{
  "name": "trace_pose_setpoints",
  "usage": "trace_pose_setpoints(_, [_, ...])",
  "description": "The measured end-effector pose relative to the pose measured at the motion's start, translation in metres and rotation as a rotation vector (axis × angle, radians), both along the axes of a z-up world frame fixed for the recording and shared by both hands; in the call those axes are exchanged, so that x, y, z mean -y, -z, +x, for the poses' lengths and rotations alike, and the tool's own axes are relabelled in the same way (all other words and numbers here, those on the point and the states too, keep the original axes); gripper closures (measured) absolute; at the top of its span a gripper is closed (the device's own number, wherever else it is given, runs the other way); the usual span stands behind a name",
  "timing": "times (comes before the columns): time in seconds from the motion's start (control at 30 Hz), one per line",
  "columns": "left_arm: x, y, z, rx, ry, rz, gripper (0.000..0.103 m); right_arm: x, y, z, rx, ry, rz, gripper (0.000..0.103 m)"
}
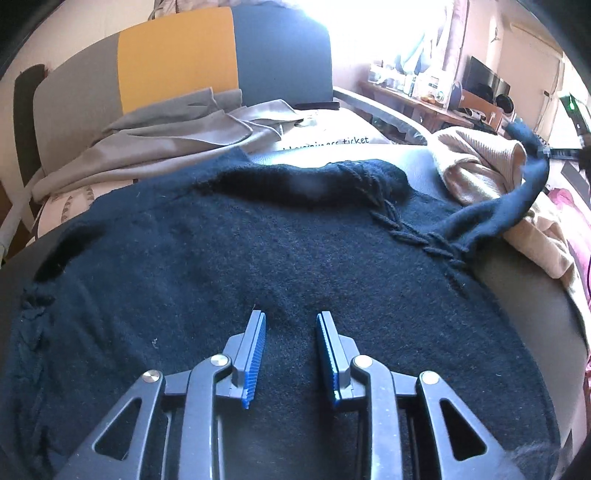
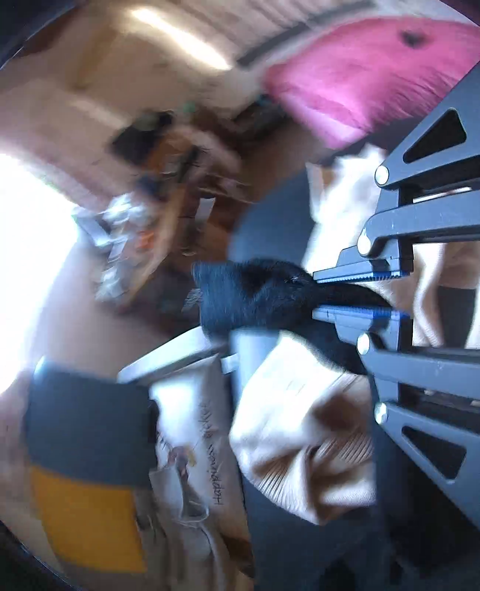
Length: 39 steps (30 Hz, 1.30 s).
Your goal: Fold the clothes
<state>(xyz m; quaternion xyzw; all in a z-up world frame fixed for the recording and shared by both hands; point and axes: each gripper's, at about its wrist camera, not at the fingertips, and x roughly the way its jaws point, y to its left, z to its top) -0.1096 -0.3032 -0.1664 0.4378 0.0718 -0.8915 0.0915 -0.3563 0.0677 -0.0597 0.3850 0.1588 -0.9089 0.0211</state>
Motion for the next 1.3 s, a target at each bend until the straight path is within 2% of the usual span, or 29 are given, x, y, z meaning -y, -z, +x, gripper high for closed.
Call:
trace_pose_setpoints(0.03, [0.0,-0.001,0.0,0.005,0.002,-0.001,0.074,-0.01,0.002,-0.001,0.008,0.018,-0.038,0.077])
trace_pose_setpoints(0.1, [0.001,-0.006,0.001,0.032,-0.01,0.018,0.074,-0.017,-0.006,0.012,-0.038,0.02,-0.097,0.064])
trace_pose_setpoints(0.13, [0.003,-0.008,0.004,0.036,-0.014,0.035,0.075,-0.016,-0.013,0.021,-0.065,0.001,-0.13,0.063])
trace_pose_setpoints(0.17, [0.003,-0.011,0.013,0.028,-0.019,0.05,0.075,-0.009,-0.02,0.031,-0.086,-0.039,-0.157,0.059])
trace_pose_setpoints(0.23, [0.004,-0.016,0.033,0.01,-0.029,0.078,0.075,0.014,-0.031,0.053,-0.116,-0.14,-0.197,0.046])
trace_pose_setpoints(0.27, [0.007,-0.018,0.046,0.001,-0.034,0.091,0.075,0.028,-0.034,0.069,-0.115,-0.204,-0.215,0.033])
trace_pose_setpoints(0.3, [0.011,-0.019,0.063,-0.006,-0.048,0.11,0.075,0.044,-0.033,0.088,-0.102,-0.273,-0.236,0.027])
trace_pose_setpoints(0.37, [0.012,-0.023,0.1,-0.022,-0.084,0.161,0.075,0.079,-0.027,0.123,-0.042,-0.409,-0.279,0.027])
trace_pose_setpoints(0.5, [0.013,-0.034,0.186,-0.06,-0.207,0.223,0.075,0.147,0.01,0.197,0.172,-0.623,-0.415,0.027])
trace_pose_setpoints(0.57, [0.024,-0.039,0.239,-0.064,-0.298,0.201,0.075,0.18,0.033,0.236,0.279,-0.697,-0.487,0.027])
trace_pose_setpoints(0.67, [0.041,-0.042,0.314,-0.052,-0.418,0.166,0.074,0.224,0.068,0.289,0.375,-0.766,-0.52,0.026])
trace_pose_setpoints(0.83, [0.068,-0.031,0.411,-0.095,-0.578,0.258,0.07,0.245,0.094,0.321,0.268,-0.783,-0.343,0.026])
trace_pose_setpoints(0.9, [0.075,-0.023,0.441,-0.11,-0.626,0.289,0.064,0.252,0.104,0.333,0.22,-0.786,-0.27,0.023])
trace_pose_setpoints(0.93, [0.077,-0.017,0.445,-0.107,-0.631,0.309,0.064,0.254,0.107,0.335,0.21,-0.785,-0.247,0.02])
trace_pose_setpoints(0.97, [0.079,-0.011,0.444,-0.101,-0.63,0.347,0.064,0.255,0.109,0.335,0.216,-0.785,-0.238,0.012])
trace_pose_setpoints(1.0, [0.083,-0.005,0.442,-0.118,-0.628,0.414,0.064,0.256,0.111,0.337,0.219,-0.788,-0.229,0.007])
trace_pose_setpoints(1.07, [0.089,0.004,0.439,-0.16,-0.623,0.556,0.063,0.264,0.115,0.34,0.213,-0.796,-0.179,0.003])
trace_pose_setpoints(1.13, [0.095,0.005,0.426,-0.201,-0.609,0.625,0.058,0.269,0.117,0.345,0.194,-0.796,-0.131,0.0])
trace_pose_setpoints(1.23, [0.101,0.006,0.397,-0.122,-0.646,0.52,0.057,0.265,0.116,0.341,0.205,-0.792,-0.154,0.0])
trace_pose_setpoints(1.3, [0.102,0.002,0.383,-0.098,-0.636,0.467,0.057,0.262,0.117,0.341,0.206,-0.791,-0.16,0.0])
